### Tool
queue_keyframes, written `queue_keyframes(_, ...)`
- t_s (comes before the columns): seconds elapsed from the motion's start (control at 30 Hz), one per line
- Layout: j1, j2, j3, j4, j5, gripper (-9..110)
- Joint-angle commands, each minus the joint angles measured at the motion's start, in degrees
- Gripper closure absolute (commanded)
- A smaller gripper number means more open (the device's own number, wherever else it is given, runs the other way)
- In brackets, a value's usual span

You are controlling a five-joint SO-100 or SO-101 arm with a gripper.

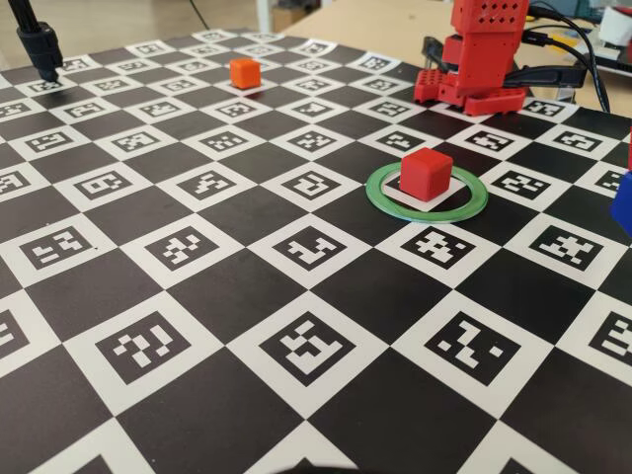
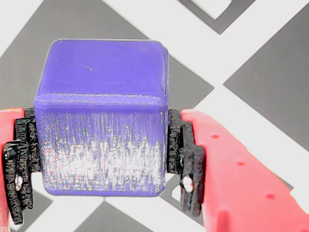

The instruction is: Grab the red cube then put it in the green circle then put the blue cube on top and finally the orange cube on top

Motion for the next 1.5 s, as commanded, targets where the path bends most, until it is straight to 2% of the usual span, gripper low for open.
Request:
queue_keyframes(0.0, 3.60, 8.88, -5.45, 3.16, 1.23, 102)
queue_keyframes(0.4, 19.42, 23.20, 1.93, 9.58, 2.11, 102)
queue_keyframes(0.73, 32.34, 34.80, 16.26, 8.88, -1.23, 102)
queue_keyframes(1.0, 33.66, 40.78, 25.66, 5.71, -1.23, 102)
queue_keyframes(1.47, 29.71, 45.53, 35.60, 1.93, 7.29, 102)
